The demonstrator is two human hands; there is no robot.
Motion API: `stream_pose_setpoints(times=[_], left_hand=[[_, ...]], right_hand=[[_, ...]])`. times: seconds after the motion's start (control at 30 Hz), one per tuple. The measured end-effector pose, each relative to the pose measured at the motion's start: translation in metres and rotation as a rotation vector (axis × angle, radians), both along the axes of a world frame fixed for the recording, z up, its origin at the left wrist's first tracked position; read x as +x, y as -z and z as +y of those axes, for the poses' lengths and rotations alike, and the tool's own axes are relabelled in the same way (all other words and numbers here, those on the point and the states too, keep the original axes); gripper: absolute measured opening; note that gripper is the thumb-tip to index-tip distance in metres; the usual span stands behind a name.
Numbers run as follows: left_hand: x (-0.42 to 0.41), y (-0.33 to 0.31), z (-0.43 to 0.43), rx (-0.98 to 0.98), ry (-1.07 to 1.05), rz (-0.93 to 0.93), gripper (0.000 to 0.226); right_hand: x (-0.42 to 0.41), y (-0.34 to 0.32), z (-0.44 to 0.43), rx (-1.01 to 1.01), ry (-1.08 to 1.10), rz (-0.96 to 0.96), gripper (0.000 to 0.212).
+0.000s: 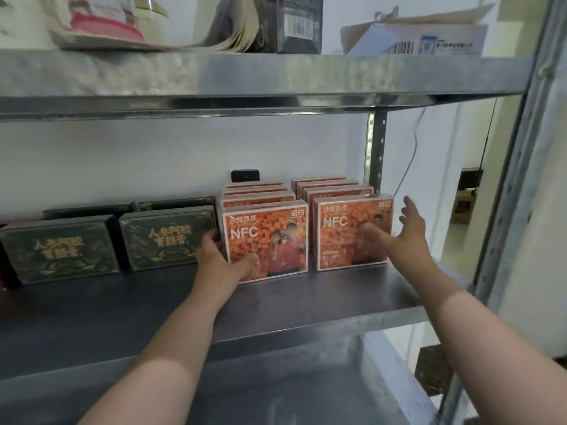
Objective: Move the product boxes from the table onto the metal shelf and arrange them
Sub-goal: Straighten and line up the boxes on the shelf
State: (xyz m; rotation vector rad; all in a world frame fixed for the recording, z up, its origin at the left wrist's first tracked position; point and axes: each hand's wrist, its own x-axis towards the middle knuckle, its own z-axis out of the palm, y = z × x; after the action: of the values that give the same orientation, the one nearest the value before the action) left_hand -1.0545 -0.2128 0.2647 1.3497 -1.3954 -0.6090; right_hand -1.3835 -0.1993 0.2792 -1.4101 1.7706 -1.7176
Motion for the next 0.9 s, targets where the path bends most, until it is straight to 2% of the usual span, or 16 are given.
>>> stream_pose_setpoints(times=[0.1, 0.2, 0.27, 0.4, 0.63, 0.9], left_hand=[[0.004, 0.005, -0.003, 0.023, 0.046, -0.033, 0.075], [0.004, 0.006, -0.004, 0.028, 0.037, -0.09, 0.056], [0.004, 0.007, -0.004, 0.022, 0.028, -0.131, 0.046], [0.006, 0.007, -0.004, 0.012, 0.009, -0.152, 0.04], [-0.001, 0.004, 0.001, -0.015, -0.031, -0.192, 0.023], [-0.004, 0.004, 0.004, -0.001, -0.092, -0.252, 0.027]], right_hand=[[-0.004, 0.017, 0.0, 0.105, -0.06, -0.114, 0.096], [-0.006, 0.021, -0.003, 0.138, -0.117, -0.057, 0.058], [-0.006, 0.022, -0.006, 0.166, -0.119, -0.001, 0.049], [-0.006, 0.024, -0.009, 0.174, -0.115, 0.016, 0.052], [-0.011, 0.021, -0.011, 0.161, -0.164, 0.028, 0.041], [-0.012, 0.025, -0.013, 0.15, -0.106, 0.093, 0.054]])
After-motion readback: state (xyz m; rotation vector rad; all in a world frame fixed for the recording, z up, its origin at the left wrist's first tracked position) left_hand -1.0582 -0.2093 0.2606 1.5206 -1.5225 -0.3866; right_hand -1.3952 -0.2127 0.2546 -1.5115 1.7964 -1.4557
